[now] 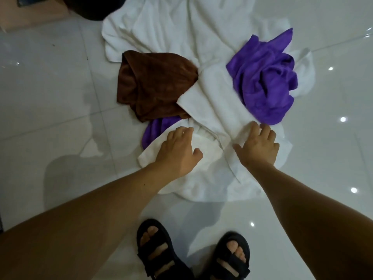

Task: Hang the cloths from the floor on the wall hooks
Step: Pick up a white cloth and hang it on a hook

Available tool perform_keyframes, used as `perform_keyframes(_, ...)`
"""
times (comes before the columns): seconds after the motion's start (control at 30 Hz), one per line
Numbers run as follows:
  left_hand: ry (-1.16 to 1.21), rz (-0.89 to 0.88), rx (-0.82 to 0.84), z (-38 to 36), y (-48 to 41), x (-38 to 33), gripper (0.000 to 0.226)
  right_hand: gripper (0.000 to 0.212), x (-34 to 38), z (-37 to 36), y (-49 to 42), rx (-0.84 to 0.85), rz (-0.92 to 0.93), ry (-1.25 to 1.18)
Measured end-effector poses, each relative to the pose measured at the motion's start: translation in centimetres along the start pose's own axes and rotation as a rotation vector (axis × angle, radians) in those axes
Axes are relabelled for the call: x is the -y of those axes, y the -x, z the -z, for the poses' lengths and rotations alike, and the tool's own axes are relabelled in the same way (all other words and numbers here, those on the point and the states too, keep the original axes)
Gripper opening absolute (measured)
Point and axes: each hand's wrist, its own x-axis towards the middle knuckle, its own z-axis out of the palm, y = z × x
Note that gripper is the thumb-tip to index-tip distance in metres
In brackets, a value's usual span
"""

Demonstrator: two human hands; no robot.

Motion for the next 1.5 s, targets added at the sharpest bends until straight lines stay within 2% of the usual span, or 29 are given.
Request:
perform_keyframes(0.03, 0.004, 0.003, -0.008, -0.1, -0.6, 0.1, 0.066, 0.068, 0.2, -0.7, -0.5, 0.031, -0.01, 0.015)
perform_keyframes(0.17, 0.016, 0.02, 0.03, -1.4, -1.0, 0.2, 0.066, 0.032, 0.7, -2.3, -0.5, 0.046, 0.042, 0.039)
perform_keyframes(0.3, 0.07, 0.046, 0.075, -0.9, 2.8, -0.3, 0.067, 0.032, 2.1, 1.4, 4.4, 0.033, 0.113, -0.075)
perform_keyframes(0.4, 0.126, 0.066, 0.134, 2.3, 6.4, -1.5, 0.073, 0.032, 3.0, 7.1, 8.6, 0.077, 0.075, -0.362)
perform_keyframes(0.5, 0.188, 0.064, 0.129, 8.8, 9.5, -2.9, 0.089, 0.053, 3.9, 15.7, 12.1, 0.272, 0.023, -0.754)
perform_keyframes(0.6, 0.216, -0.02, 0.118, 17.5, 12.9, -4.9, 0.118, 0.04, 5.5, 25.6, 14.6, 0.419, 0.071, -0.977)
perform_keyframes(0.67, 0.199, -0.105, 0.139, 23.6, 15.6, -6.2, 0.124, 0.024, 6.8, 32.7, 15.9, 0.517, 0.11, -1.024)
perform_keyframes(0.7, 0.177, -0.152, 0.161, 26.6, 17.1, -6.8, 0.122, 0.016, 7.4, 36.2, 16.5, 0.569, 0.129, -1.062)
perform_keyframes(0.77, 0.115, -0.254, 0.184, 32.3, 20.3, -8.2, 0.107, 0.014, 8.8, 42.9, 17.8, 0.685, 0.17, -1.133)
perform_keyframes(0.83, 0.148, -0.35, 0.139, 37.6, 23.6, -9.5, 0.073, 0.014, 10.3, 48.8, 19.1, 0.762, 0.22, -1.159)
perform_keyframes(0.9, 0.256, -0.312, 0.088, 42.5, 26.5, -10.7, 0.038, 0.016, 12.0, 54.3, 20.6, 0.785, 0.276, -1.143)
perform_keyframes(0.97, 0.411, -0.146, 0.039, 47.3, 29.2, -11.7, 0.024, 0.016, 14.0, 59.3, 22.0, 0.747, 0.334, -1.08)
perform_keyframes(1.07, 0.583, -0.006, -0.121, 53.6, 32.9, -12.6, 0.024, 0.021, 16.5, 64.8, 23.5, 0.487, 0.436, -0.861)
perform_keyframes(1.13, 0.666, 0.039, -0.221, 57.3, 35.0, -13.3, 0.027, 0.035, 18.0, 68.0, 24.7, 0.335, 0.502, -0.851)
perform_keyframes(1.27, 0.977, 0.116, -0.432, 63.1, 38.8, -14.7, 0.03, 0.071, 19.8, 72.7, 28.0, 0.374, 0.823, -0.964)
perform_keyframes(1.33, 1.121, 0.127, -0.55, 65.5, 40.9, -15.6, 0.026, 0.079, 20.2, 74.4, 29.4, 0.427, 1.011, -0.902)
perform_keyframes(1.4, 1.247, 0.141, -0.653, 67.1, 42.9, -16.2, 0.021, 0.084, 20.6, 75.7, 30.5, 0.392, 1.103, -0.792)
perform_keyframes(1.43, 1.284, 0.153, -0.697, 67.6, 43.8, -16.4, 0.02, 0.076, 20.8, 76.4, 30.7, 0.323, 1.117, -0.746)
perform_keyframes(1.47, 1.291, 0.168, -0.736, 68.1, 44.7, -16.5, 0.019, 0.052, 21.1, 77.1, 30.8, 0.215, 1.107, -0.722)
perform_keyframes(1.5, 1.26, 0.189, -0.773, 68.4, 45.6, -16.6, 0.017, 0.019, 21.2, 78.0, 30.8, 0.108, 1.11, -0.728)
